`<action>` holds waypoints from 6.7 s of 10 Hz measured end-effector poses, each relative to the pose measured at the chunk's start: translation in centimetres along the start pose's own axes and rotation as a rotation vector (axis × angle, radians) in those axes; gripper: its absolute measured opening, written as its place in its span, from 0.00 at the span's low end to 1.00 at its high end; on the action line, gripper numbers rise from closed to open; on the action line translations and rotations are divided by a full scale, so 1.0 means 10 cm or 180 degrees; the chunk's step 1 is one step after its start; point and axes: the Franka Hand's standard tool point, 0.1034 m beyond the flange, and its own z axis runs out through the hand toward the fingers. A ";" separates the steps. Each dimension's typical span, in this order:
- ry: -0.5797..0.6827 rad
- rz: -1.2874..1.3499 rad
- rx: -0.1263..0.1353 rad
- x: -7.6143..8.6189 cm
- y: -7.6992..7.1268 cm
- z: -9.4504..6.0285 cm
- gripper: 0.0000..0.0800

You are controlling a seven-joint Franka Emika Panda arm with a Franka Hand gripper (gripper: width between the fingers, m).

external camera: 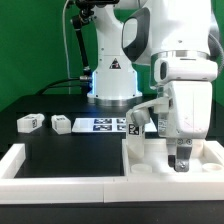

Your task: Assemble square table

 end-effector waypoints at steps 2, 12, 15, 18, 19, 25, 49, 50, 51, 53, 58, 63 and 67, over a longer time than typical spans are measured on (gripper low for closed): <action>-0.0001 0.0001 0.0001 0.00 0.00 0.00 0.76; -0.0130 0.0377 0.0065 -0.39 -0.03 -0.60 0.81; -0.0131 0.0826 0.0060 -0.38 -0.04 -0.57 0.81; -0.0200 0.1227 0.0138 -0.62 -0.19 -0.64 0.81; -0.0214 0.1381 0.0175 -0.78 -0.24 -0.80 0.81; -0.0295 0.2736 0.0300 -1.14 -0.33 -0.99 0.81; -0.2742 0.2757 0.2686 -2.08 -2.37 -0.83 0.81; -0.2716 0.2741 0.2672 -2.08 -2.36 -0.81 0.81; -0.2719 0.2740 0.2676 -2.08 -2.36 -0.81 0.81; -0.2755 0.2740 0.2731 -2.13 -2.60 -0.79 0.81; -0.2753 0.2795 0.2810 -2.19 -2.87 -0.73 0.81; -0.2829 0.2741 0.2829 -2.14 -2.93 -0.64 0.66; -0.2830 0.2740 0.2831 -2.14 -2.94 -0.64 0.36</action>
Offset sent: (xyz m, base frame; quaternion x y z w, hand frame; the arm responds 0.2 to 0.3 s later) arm 0.0000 0.0000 0.0000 0.0000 0.0000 0.0000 1.0000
